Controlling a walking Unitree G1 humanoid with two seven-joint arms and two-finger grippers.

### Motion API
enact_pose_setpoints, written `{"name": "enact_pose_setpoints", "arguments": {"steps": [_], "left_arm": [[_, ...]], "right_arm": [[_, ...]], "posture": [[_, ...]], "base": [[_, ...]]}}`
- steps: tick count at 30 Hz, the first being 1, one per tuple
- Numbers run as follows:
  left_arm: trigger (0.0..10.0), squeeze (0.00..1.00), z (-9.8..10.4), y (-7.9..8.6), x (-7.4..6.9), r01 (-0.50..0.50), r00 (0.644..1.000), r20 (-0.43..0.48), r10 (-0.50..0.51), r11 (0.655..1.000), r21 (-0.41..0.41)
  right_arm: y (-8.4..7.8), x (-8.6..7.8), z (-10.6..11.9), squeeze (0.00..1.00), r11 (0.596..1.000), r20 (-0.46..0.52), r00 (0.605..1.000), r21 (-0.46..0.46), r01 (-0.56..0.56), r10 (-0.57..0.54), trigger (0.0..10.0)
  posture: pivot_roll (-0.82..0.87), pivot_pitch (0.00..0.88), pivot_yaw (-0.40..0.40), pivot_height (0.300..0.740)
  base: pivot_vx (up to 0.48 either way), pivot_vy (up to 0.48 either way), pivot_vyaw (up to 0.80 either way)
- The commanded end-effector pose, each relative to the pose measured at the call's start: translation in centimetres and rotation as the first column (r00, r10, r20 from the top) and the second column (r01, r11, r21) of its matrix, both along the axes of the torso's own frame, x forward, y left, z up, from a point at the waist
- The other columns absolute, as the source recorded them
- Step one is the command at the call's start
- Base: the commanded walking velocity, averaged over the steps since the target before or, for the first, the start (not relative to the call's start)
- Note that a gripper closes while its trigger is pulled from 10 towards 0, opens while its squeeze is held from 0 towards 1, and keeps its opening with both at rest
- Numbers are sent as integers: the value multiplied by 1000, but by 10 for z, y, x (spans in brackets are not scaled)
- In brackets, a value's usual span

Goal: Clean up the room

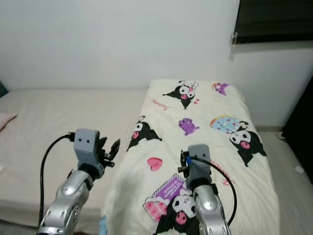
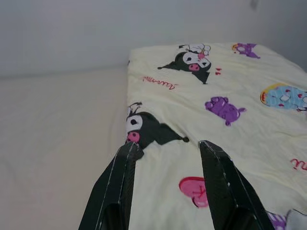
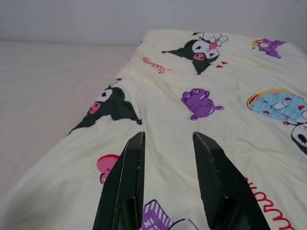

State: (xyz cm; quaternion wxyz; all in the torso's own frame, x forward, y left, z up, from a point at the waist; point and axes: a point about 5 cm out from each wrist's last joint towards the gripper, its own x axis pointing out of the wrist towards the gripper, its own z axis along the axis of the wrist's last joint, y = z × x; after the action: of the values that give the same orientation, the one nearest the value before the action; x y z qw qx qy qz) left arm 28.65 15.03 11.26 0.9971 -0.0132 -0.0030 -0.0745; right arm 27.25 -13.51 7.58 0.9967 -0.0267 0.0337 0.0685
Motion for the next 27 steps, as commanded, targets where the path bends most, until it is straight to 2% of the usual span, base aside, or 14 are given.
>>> {"name": "enact_pose_setpoints", "arguments": {"steps": [1, 14, 27], "left_arm": [[10000, 0, -1, 5, -1, -15, 1000, -12, 15, 1000, -6], [10000, 0, 2, 8, 1, -15, 1000, -10, 15, 1000, 7], [10000, 0, 3, 9, 1, -16, 1000, 1, 16, 1000, 12]], "right_arm": [[4, -2, -4, 0, 1000, -23, 1000, 2, -18, 18, 10000], [6, -2, -6, 0, 999, -33, 999, 5, -37, 38, 10000], [4, -2, -5, 0, 999, -20, 999, 4, -34, 34, 10000]], "posture": [[49, 21, 40, 740], [52, 21, 41, 740], [54, 24, 39, 740]], "base": [[0, 0, 0], [0, 0, 0], [0, 349, 0]]}}
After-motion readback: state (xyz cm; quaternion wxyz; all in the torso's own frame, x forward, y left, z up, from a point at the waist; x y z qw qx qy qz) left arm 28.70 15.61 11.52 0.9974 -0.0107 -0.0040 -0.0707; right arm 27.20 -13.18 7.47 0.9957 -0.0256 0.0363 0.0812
